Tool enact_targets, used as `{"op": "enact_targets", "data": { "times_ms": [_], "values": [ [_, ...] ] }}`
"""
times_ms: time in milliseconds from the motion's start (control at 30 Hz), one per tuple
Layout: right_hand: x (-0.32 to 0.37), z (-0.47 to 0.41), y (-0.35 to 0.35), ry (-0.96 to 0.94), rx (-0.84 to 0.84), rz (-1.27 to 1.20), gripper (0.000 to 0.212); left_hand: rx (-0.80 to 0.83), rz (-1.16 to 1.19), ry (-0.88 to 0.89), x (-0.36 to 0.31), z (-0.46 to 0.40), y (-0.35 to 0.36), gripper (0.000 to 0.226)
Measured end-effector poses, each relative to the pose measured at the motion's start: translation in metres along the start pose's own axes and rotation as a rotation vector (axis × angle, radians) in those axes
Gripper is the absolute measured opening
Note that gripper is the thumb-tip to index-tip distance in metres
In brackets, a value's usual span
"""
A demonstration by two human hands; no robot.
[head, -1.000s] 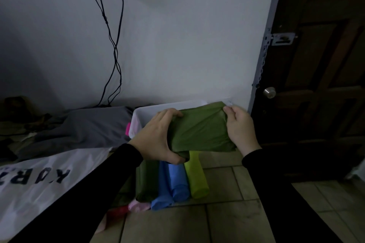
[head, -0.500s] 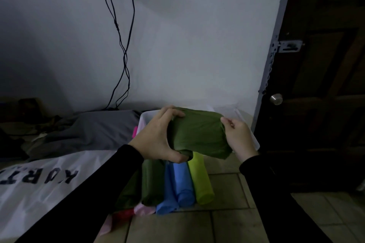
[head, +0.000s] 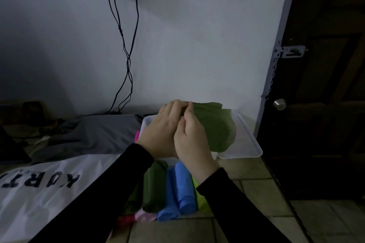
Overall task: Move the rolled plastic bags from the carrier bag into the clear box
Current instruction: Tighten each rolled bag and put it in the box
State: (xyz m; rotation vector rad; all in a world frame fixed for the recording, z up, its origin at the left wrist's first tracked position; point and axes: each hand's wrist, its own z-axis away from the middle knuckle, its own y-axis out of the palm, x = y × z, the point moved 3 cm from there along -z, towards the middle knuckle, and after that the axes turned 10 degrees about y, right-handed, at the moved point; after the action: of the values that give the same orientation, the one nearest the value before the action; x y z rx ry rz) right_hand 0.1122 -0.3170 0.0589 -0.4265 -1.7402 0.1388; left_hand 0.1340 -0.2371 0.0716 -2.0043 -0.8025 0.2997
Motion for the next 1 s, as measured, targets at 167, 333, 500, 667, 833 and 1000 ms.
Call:
{"op": "enact_targets", "data": {
  "times_ms": [167,333,500,667,833,1000],
  "values": [
    [0.002,-0.007,-0.01,-0.016,0.011,-0.054,0.054,-0.075,0.105,0.013,0.002,-0.002,-0.001,0.1],
    [-0.008,-0.012,-0.019,0.083,-0.013,-0.102,0.045,-0.012,0.103,0.054,-0.004,-0.008,-0.003,0.119],
    [-0.013,-0.016,-0.038,0.23,0.042,-0.301,0.027,-0.043,0.232,0.024,-0.01,-0.007,-0.007,0.117],
    [-0.016,-0.019,-0.045,0.58,0.315,-0.713,0.044,-0.194,0.503,-0.035,-0.014,-0.006,-0.011,0.109],
    [-0.023,-0.019,-0.042,0.596,0.465,-0.779,0.047,-0.199,0.746,-0.222,-0.012,0.002,0.004,0.108],
    [-0.04,-0.023,-0.03,0.61,0.368,-0.583,0.044,0.094,0.475,-0.177,-0.003,0.003,0.007,0.114]
  ]
}}
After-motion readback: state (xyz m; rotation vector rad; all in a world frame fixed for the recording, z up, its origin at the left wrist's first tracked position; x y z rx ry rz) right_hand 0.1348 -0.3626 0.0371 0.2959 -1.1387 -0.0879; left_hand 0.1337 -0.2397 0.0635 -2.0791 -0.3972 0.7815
